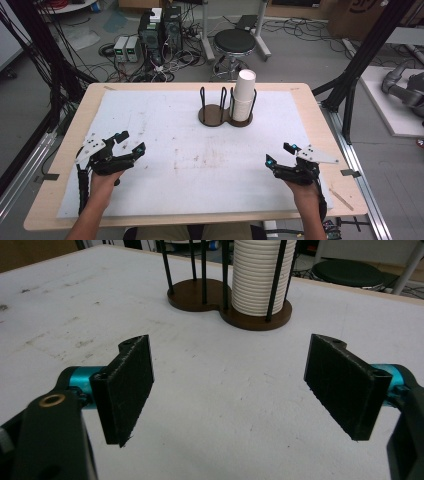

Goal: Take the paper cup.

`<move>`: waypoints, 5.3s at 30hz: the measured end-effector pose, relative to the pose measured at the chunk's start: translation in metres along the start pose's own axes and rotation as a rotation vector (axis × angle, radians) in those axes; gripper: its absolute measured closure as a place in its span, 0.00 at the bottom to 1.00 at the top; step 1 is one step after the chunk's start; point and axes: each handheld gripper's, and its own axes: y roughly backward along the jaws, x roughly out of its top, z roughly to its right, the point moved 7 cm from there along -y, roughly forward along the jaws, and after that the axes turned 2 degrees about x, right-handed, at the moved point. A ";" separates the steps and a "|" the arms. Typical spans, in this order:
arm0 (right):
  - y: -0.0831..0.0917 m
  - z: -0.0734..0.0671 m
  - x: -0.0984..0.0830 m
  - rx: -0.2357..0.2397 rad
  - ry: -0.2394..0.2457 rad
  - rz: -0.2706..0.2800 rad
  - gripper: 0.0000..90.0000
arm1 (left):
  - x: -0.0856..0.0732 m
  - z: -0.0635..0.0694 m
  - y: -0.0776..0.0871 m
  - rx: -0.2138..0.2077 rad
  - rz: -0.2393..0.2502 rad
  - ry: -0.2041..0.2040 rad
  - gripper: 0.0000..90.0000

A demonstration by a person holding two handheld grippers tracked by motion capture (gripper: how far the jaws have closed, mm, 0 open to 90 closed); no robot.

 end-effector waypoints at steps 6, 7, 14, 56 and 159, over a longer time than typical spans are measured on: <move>0.004 0.001 -0.003 0.006 -0.003 -0.001 0.22 | -0.002 0.000 -0.011 -0.003 -0.008 0.010 0.19; 0.005 0.002 -0.004 0.005 -0.009 -0.003 0.22 | -0.002 0.000 -0.011 -0.007 -0.012 0.005 0.19; 0.001 0.005 -0.002 0.011 -0.009 -0.003 0.22 | -0.002 0.005 -0.008 -0.017 -0.021 -0.020 0.19; -0.095 0.009 0.164 0.086 0.125 -0.123 0.22 | -0.006 0.016 -0.010 -0.069 -0.038 -0.022 0.19; -0.046 -0.032 0.216 0.201 0.191 -0.048 0.42 | -0.010 0.030 -0.016 -0.165 -0.058 -0.016 0.19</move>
